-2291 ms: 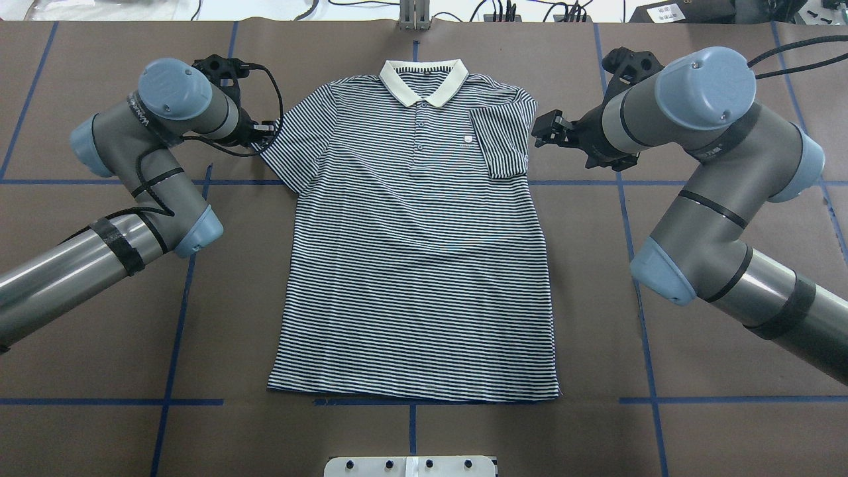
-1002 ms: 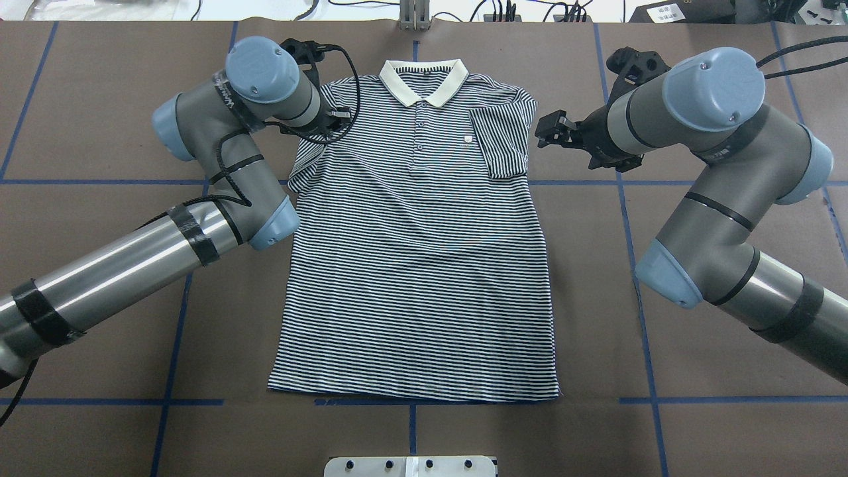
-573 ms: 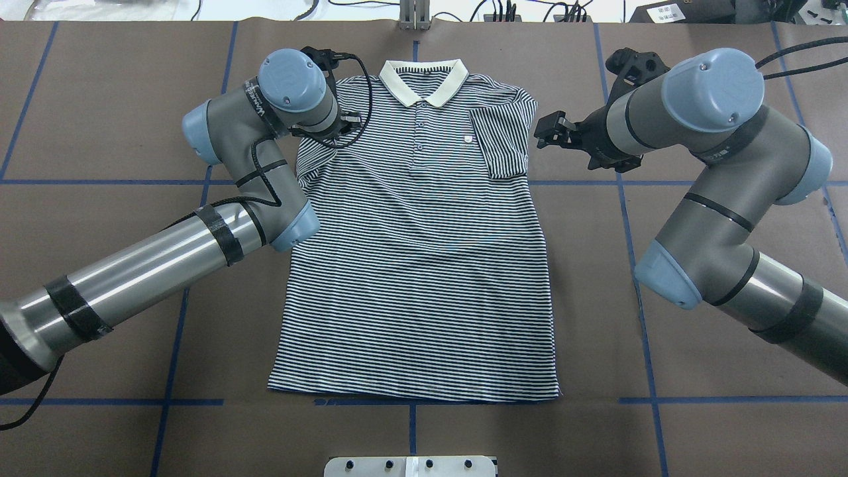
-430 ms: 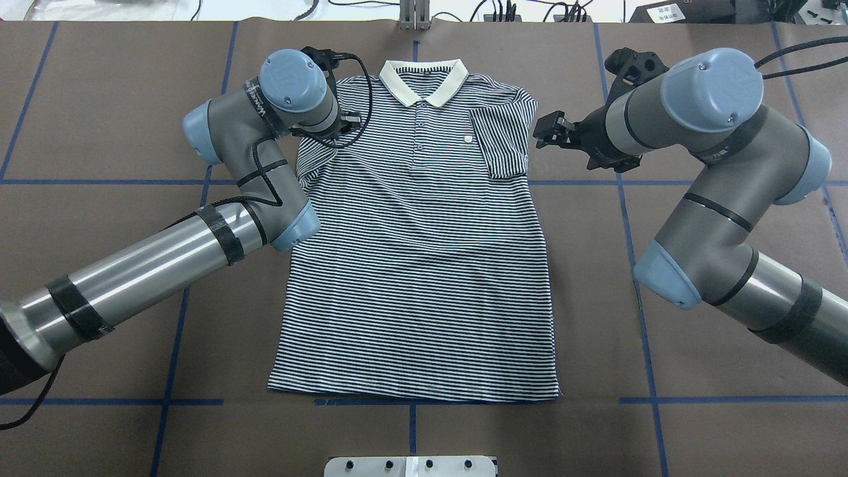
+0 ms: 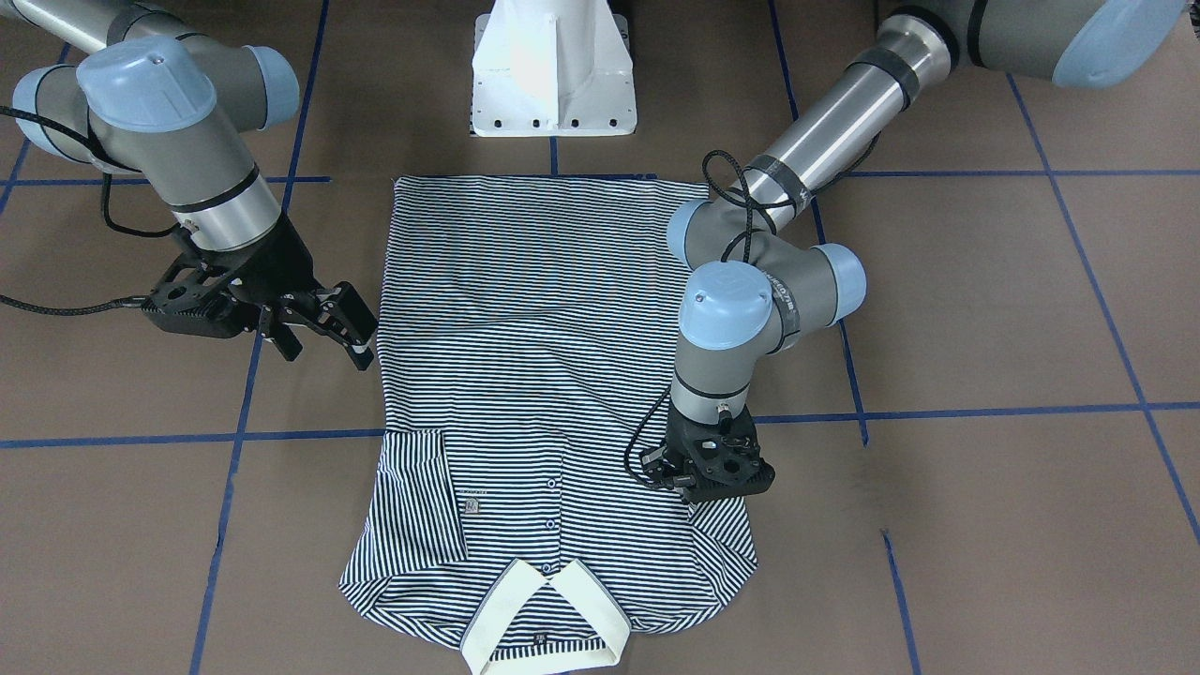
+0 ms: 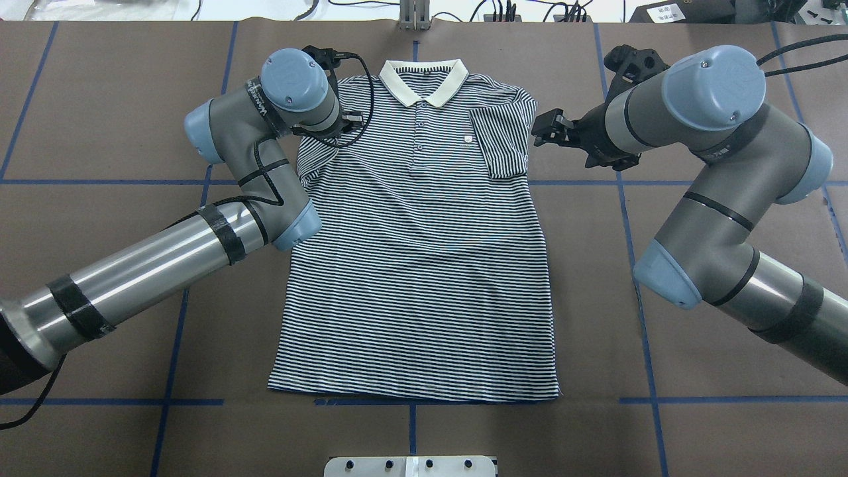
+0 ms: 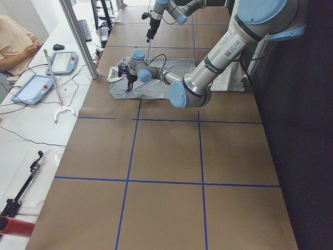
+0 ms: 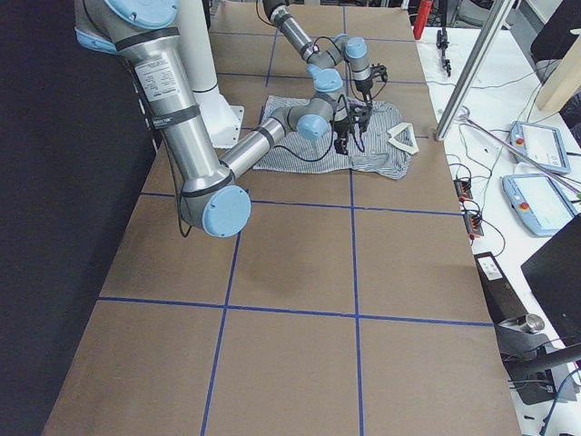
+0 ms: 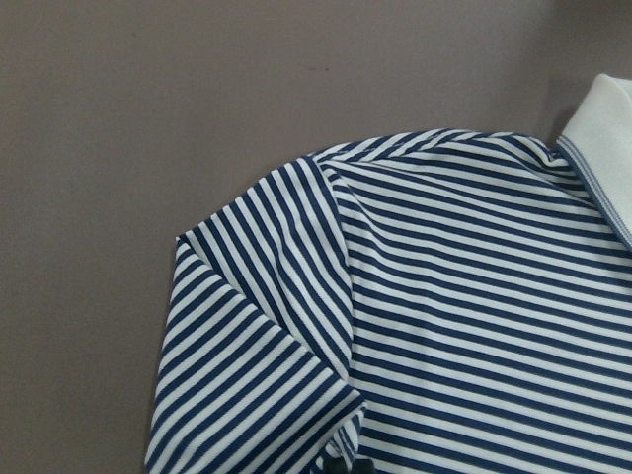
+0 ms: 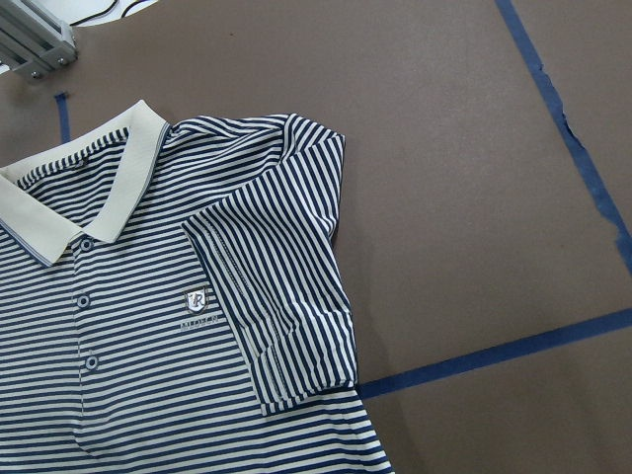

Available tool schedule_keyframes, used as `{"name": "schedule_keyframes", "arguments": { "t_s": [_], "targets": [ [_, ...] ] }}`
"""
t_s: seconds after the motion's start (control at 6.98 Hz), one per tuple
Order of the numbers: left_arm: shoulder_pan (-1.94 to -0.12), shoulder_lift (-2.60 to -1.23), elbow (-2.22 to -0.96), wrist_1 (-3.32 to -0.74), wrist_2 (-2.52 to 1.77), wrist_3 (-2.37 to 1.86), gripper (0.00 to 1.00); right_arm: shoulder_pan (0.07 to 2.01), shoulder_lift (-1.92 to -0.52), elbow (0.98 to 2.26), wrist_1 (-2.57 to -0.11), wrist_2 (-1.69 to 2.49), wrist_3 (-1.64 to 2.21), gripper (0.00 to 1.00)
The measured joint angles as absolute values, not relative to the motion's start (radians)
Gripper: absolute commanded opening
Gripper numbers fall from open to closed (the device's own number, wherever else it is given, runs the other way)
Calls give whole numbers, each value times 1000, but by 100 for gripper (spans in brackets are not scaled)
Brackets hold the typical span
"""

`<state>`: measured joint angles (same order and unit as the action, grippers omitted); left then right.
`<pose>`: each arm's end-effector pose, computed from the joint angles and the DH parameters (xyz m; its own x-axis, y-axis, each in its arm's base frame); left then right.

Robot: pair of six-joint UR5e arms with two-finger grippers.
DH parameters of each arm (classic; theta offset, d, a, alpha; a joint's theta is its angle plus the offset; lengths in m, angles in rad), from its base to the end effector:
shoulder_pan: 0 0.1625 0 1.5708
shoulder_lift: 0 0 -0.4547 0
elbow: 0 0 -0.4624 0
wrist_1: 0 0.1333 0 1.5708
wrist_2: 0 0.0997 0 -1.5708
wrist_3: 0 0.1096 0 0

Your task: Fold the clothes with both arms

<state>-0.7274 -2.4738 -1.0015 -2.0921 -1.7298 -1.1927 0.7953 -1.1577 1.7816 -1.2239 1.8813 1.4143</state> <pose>0.6257 -0.7123 0.2884 0.6649 -0.1039 -0.7396 0.3463 0.9203 0.1820 -0.4190 -0.5699 0.2855 0.4689 0.2663 0.8421 -0.4356 0.8992 -0.0418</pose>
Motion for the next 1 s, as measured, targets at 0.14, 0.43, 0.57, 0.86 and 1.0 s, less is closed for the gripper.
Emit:
{"name": "schedule_keyframes", "arguments": {
  "t_s": [0.14,0.43,0.57,0.86,1.0],
  "targets": [
    [-729,-2472,-1020,-2091,-1734,-1193,86,796,-1160,1786,-1224,1881,1414,100],
    [-731,-2462,-1105,-2080,-1759,-1200,87,797,-1166,1799,-1226,1881,1417,100],
    [-731,-2440,-1168,-2078,-1800,-1214,87,797,-1175,1812,-1227,1881,1422,100],
    [-731,-2346,-1331,-2082,-1871,-1242,87,771,-1224,1856,-1228,1863,1474,98],
    [-729,-2303,-1397,-2085,-1890,-1246,87,711,-1259,1905,-1236,1820,1546,94]
  ]
}}
